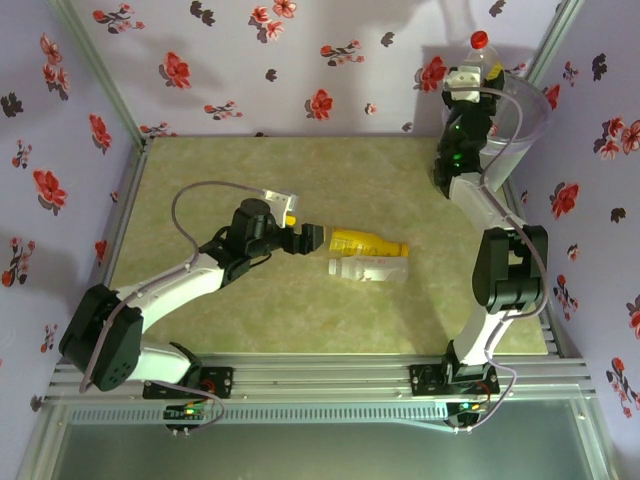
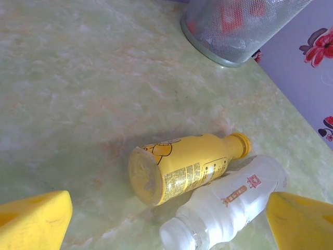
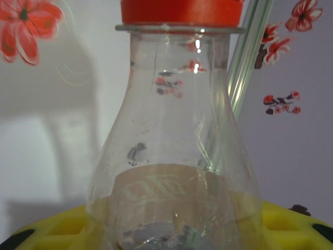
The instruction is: Put the plastic bottles in the bin
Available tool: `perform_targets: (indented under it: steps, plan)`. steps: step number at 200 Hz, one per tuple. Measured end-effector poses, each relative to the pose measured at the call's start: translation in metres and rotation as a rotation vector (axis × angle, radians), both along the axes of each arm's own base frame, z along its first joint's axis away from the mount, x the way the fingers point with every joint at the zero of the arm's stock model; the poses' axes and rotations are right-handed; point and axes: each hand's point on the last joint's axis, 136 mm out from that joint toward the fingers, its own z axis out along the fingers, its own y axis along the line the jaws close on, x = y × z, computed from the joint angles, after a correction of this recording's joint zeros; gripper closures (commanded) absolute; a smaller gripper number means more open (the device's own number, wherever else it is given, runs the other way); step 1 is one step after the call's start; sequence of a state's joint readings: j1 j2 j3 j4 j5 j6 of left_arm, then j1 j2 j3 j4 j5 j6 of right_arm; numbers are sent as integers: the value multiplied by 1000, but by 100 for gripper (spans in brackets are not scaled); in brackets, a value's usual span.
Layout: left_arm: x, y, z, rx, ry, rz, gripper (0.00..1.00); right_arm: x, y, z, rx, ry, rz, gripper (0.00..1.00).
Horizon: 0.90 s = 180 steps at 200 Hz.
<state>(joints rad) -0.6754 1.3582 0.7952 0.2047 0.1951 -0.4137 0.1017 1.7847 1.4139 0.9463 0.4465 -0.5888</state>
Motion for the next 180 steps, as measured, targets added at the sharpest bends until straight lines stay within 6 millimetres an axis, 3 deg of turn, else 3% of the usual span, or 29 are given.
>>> perform_targets:
  steps: [74, 110, 180]
  plan:
    - [0, -1, -7, 11, 15, -2, 4, 15, -32, -61, 125, 81, -19, 51]
    - [0, -1, -10, 17, 22, -2, 4, 17, -45, -80, 225, 104, -15, 51]
    - [0, -5, -26, 37, 56, -12, 4, 13, -51, -120, 479, 262, 12, 49]
